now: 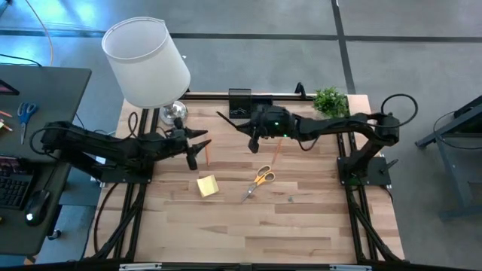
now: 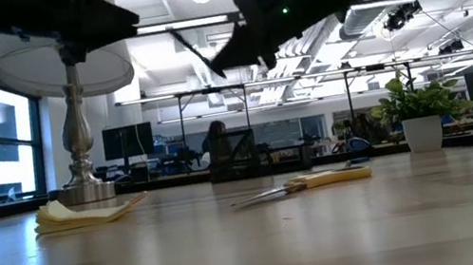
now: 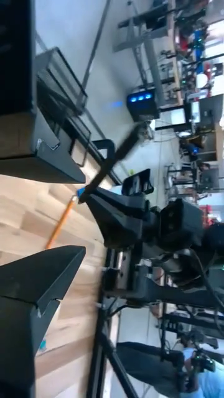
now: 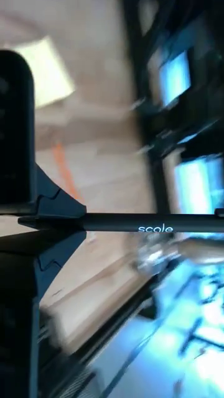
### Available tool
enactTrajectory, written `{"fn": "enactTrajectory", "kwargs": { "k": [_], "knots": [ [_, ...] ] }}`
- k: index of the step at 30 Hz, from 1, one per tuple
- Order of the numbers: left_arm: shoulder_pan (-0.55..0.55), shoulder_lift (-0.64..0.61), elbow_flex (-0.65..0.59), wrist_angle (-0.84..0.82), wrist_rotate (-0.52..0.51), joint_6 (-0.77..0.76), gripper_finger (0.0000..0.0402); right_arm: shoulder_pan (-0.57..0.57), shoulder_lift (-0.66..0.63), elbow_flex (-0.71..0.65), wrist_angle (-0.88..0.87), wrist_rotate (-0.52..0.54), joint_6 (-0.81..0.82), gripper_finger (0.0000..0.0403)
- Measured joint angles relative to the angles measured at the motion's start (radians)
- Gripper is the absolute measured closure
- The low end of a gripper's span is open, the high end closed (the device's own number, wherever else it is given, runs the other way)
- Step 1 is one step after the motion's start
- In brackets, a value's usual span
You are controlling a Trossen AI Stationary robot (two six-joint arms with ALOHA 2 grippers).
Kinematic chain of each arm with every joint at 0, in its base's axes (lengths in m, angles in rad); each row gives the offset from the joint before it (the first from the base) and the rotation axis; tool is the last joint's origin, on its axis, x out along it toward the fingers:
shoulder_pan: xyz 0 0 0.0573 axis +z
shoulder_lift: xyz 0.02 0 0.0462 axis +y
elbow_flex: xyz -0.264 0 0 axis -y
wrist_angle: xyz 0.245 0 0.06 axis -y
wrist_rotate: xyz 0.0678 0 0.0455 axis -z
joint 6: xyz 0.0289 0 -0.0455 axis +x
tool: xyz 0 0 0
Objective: Pick and place office supplies into organizer
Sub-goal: Put the pen into the desk organizer
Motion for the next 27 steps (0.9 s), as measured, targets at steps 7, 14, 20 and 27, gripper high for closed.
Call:
{"fn": "enactTrajectory", "kwargs": {
  "k": [7,14,20,27],
  "knots": [
    [0.0,0.135,-0.001,0.206,-0.03,0.036,0.0238,0.006,-0.002,-0.106,0.183,-0.064,0.045,0.0398],
    [0.0,0.221,0.0,0.329,-0.048,-0.009,0.0238,0.026,-0.006,-0.136,0.25,-0.071,0.038,0.0397],
    [0.01,0.311,0.0,0.449,-0.051,-0.034,0.0238,0.056,-0.006,-0.136,0.272,-0.072,0.029,0.0398],
    [0.099,0.347,0.0,0.454,0.058,-0.125,0.0238,0.066,-0.006,-0.136,0.268,-0.075,0.01,0.0398]
  ]
}}
